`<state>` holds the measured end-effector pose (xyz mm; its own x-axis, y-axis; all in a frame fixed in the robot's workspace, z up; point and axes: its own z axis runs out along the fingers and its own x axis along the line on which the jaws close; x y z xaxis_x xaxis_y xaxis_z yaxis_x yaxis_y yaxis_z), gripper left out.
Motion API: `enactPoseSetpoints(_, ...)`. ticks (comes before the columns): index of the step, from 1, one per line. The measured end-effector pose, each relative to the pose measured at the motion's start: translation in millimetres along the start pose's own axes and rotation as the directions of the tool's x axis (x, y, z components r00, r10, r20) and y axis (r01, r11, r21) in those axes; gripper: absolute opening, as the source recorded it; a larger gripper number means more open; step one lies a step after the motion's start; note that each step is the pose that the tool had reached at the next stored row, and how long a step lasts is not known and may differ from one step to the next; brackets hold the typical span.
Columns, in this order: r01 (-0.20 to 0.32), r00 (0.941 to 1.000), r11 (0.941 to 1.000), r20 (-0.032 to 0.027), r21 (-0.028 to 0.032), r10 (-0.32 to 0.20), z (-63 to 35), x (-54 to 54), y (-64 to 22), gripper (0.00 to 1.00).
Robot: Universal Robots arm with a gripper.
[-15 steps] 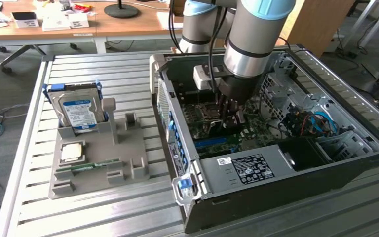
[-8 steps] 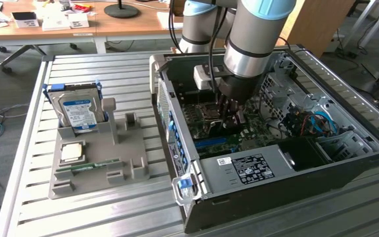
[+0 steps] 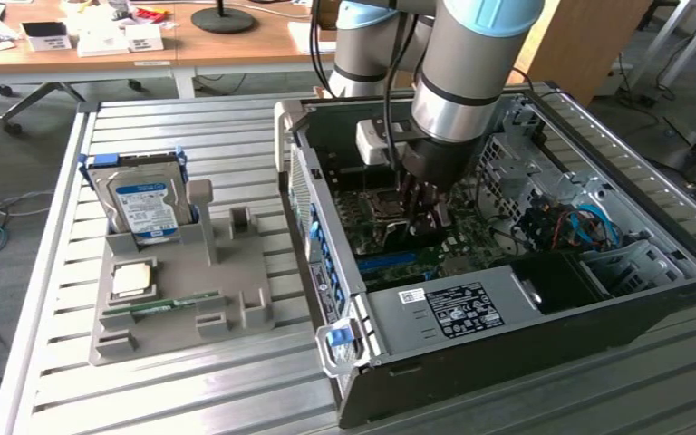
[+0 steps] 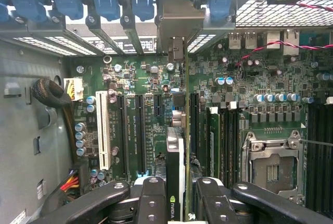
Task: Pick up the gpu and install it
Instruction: 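Insert the gpu into the slot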
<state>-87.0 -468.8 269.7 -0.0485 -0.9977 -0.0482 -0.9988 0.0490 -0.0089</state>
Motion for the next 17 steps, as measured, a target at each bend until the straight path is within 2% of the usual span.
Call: enactPoseSetpoints(17,0.006,1.0000,1.0000,-0.0001,-0.0003,-0.006,3.4,0.2,0.4,0.27)
